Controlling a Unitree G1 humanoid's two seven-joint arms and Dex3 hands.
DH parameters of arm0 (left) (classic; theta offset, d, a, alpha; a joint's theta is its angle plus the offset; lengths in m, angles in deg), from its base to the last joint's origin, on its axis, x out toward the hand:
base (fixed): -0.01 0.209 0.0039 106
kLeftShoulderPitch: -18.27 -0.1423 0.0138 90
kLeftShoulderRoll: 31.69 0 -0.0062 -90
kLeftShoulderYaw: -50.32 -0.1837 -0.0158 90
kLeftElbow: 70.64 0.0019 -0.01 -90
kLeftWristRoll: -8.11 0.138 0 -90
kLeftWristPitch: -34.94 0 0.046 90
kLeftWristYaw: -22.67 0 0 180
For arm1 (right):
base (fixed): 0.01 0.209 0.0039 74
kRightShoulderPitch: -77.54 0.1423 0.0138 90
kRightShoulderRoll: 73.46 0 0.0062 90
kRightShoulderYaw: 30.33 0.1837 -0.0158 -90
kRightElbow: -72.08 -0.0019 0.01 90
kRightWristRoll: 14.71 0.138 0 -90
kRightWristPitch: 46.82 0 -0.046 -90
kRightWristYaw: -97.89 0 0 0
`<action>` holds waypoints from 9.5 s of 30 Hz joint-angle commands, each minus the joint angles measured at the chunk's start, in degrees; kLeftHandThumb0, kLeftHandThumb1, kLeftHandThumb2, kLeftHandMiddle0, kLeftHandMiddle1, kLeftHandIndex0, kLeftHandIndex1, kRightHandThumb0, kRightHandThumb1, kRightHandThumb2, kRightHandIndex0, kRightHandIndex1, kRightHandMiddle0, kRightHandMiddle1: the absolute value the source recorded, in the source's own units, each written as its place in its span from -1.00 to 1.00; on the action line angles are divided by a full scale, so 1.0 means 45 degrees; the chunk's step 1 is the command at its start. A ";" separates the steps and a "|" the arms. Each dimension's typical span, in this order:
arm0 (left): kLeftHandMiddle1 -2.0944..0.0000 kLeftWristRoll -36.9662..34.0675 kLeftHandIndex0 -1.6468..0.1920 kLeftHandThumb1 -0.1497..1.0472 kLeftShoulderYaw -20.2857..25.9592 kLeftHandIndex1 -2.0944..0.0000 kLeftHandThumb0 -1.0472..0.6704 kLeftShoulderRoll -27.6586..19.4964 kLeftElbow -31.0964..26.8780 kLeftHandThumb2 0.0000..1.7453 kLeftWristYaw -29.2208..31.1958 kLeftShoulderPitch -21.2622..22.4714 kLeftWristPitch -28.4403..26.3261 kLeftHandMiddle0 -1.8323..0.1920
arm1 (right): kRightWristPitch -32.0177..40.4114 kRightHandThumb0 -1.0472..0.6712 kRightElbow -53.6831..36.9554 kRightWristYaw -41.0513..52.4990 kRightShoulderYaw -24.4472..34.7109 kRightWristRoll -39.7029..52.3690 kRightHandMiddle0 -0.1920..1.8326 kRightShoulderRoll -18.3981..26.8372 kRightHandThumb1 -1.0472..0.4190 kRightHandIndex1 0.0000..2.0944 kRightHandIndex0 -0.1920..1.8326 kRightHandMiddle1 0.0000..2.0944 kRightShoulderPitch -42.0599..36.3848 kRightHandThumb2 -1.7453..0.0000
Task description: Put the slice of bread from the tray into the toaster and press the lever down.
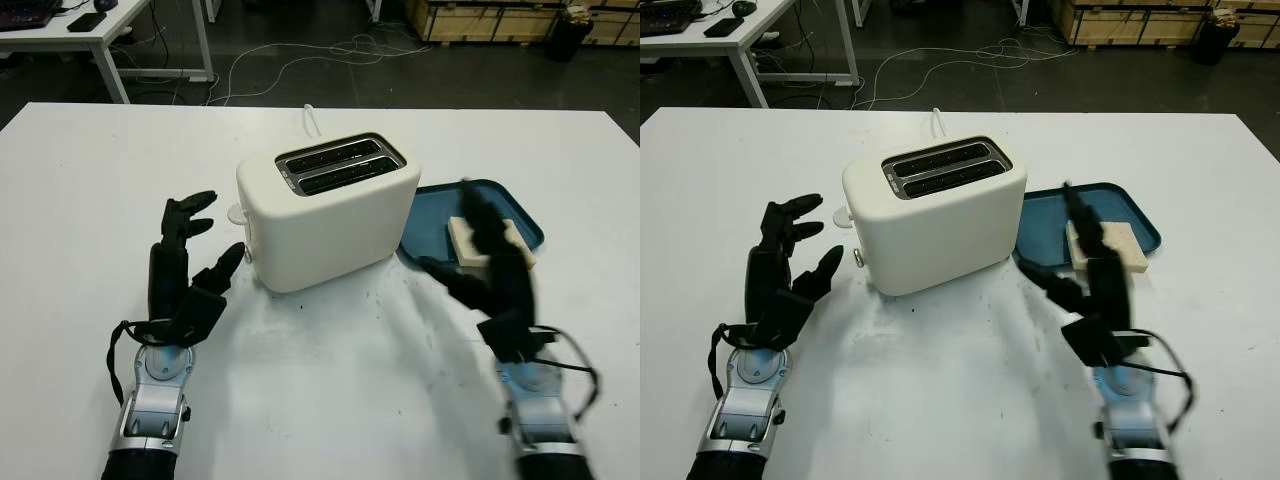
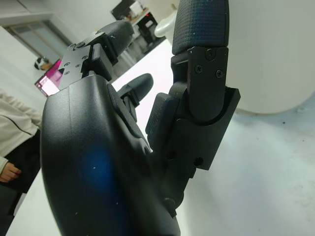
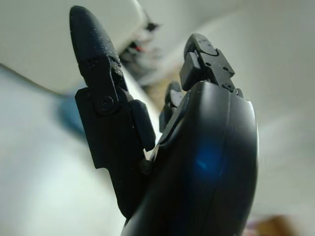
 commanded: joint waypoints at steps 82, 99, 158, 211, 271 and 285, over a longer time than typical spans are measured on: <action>-0.01 -0.0322 0.79 0.79 0.0252 0.22 -1.00 0.0093 -0.1231 -0.56 0.0271 -0.0533 0.0029 0.81 | 0.5685 -0.33 0.8953 -0.6051 -0.7486 -0.6854 -0.33 0.5019 -0.83 0.57 -0.30 0.19 0.4478 0.59; -0.01 -0.0154 0.79 0.79 0.0229 0.21 -1.00 0.0158 -0.1297 -0.56 0.0160 -0.0485 -0.0201 0.81 | 0.5829 -0.32 0.8370 -0.5956 -0.8242 -0.6899 -0.23 0.5608 -0.83 0.67 0.19 0.67 0.4739 0.26; 0.02 -0.0036 0.79 0.79 0.0048 0.25 -1.00 0.0279 -0.0903 -0.57 0.0015 -0.0304 -0.0091 0.81 | 0.5608 -0.46 0.8399 1.3203 -0.4141 0.3192 0.20 0.3793 -0.83 0.67 0.36 0.67 1.7854 0.68; -0.05 0.0077 0.79 0.79 -0.0104 0.17 -1.00 0.0406 -0.0682 -0.56 -0.0550 -0.0205 0.0032 0.81 | 0.3776 -0.50 1.0671 1.5329 -0.5558 0.2266 0.15 0.1642 -0.83 0.67 0.31 0.67 1.7486 0.55; -0.05 0.0153 0.79 0.79 -0.0284 0.16 -1.00 0.0523 -0.0905 -0.57 -0.0677 -0.0489 -0.0049 0.81 | 0.0840 -0.60 0.8901 1.3431 -0.7377 -0.0477 -0.18 0.2365 -0.82 0.12 -0.33 -0.16 1.5808 0.97; -0.05 0.0096 0.79 0.79 -0.0258 0.14 -1.00 0.0512 -0.1002 -0.58 -0.0595 -0.0541 -0.0175 0.81 | 0.0741 -0.64 0.8210 1.2558 -0.7290 -0.0770 -0.21 0.2569 -0.73 -0.27 -0.70 -0.99 1.5520 1.00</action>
